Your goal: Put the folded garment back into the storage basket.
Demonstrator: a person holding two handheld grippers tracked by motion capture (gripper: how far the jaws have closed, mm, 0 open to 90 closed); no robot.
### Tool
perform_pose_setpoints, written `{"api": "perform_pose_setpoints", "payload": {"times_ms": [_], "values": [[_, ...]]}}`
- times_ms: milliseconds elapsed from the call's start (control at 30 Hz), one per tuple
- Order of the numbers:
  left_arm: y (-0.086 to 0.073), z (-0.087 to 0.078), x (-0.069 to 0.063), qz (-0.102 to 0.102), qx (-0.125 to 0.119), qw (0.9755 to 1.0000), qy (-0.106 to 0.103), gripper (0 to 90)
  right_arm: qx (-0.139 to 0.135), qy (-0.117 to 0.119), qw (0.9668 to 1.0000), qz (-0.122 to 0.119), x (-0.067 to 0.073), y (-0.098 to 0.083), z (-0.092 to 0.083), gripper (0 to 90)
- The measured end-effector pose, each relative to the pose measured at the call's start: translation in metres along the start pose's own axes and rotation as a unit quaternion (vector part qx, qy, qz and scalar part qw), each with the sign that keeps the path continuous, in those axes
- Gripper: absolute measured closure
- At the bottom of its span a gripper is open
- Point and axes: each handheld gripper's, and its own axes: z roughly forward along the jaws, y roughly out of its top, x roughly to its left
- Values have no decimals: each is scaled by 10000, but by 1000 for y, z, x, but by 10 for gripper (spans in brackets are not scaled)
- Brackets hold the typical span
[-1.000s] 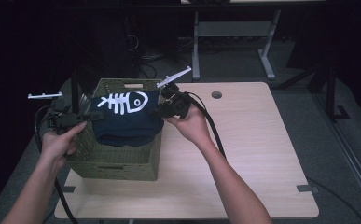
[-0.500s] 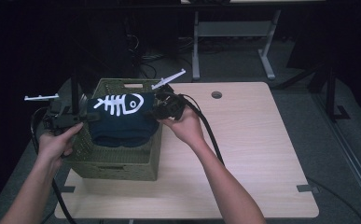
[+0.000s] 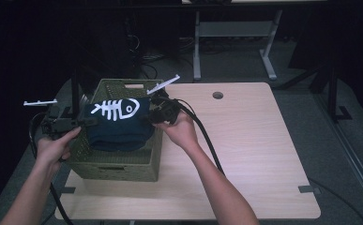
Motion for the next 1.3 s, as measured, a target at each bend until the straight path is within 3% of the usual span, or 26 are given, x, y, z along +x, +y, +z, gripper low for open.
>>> {"api": "perform_pose_setpoints", "payload": {"times_ms": [333,700,1300], "values": [[-2,1,12,-127,-7,9998,158,609,18,-9,10000,58,0,-3,14,701],[-4,9,18,-179,64,9994,304,609,-60,-48,9995,294,-4,-19,28,699],[-10,17,24,-281,155,9983,492,587,116,-172,9996,169,-1,-26,38,693]]}}
